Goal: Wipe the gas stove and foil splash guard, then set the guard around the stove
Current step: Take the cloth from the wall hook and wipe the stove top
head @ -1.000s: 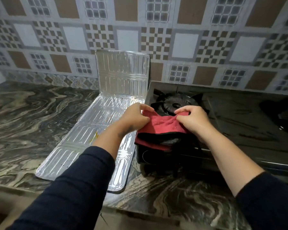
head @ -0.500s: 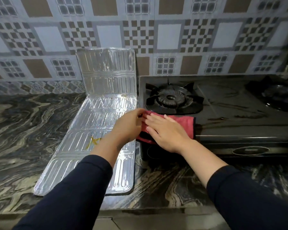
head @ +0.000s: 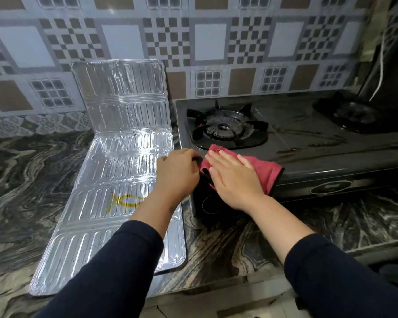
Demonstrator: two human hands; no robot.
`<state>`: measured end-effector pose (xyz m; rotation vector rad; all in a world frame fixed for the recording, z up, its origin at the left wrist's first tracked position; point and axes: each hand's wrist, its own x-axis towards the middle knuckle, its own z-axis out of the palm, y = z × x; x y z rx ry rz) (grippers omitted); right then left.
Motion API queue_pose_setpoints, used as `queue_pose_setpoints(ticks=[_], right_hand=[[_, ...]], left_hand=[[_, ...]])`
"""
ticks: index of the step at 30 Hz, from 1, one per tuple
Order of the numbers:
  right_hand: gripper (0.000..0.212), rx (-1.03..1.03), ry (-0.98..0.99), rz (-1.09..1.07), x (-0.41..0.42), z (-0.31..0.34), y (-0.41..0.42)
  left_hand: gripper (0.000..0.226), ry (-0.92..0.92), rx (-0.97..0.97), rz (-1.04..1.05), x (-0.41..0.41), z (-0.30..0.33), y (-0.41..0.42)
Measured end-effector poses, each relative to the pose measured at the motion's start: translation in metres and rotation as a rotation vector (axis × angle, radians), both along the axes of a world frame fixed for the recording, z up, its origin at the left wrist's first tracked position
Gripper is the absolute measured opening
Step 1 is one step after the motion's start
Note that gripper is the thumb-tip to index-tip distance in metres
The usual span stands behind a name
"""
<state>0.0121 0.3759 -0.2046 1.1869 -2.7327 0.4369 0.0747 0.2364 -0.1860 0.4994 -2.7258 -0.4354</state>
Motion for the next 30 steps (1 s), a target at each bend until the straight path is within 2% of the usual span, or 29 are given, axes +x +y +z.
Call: queue_pose_setpoints(ticks=[5, 14, 19, 23, 27, 30], right_hand=[[0.047, -0.020, -0.003, 0.012, -0.007, -0.001, 0.008], [0.049, 0.028, -0.010, -0.158, -0.050, 0.001, 0.064], [0.063, 0.143, -0.123, -0.302, -0.084, 0.009, 0.089], [0.072, 0.246, -0.210, -0.402, -0.115, 0.016, 0.095], [0.073, 0.258, -0.251, -0.527, -0.139, 0.021, 0.090], [0.071, 0.258, -0.253, -0.524, -0.134, 0.022, 0.086]], left_hand=[[0.038, 0.030, -0.050, -0.029, -0.011, 0.002, 0.010], [0.036, 0.043, -0.090, -0.236, -0.048, 0.004, 0.058], [0.041, 0.012, -0.109, -0.355, -0.061, -0.004, 0.073], [0.042, -0.019, -0.112, -0.350, -0.070, -0.006, 0.079], [0.044, -0.067, -0.096, -0.337, -0.070, -0.008, 0.080], [0.044, -0.118, -0.100, -0.332, -0.072, -0.003, 0.083]])
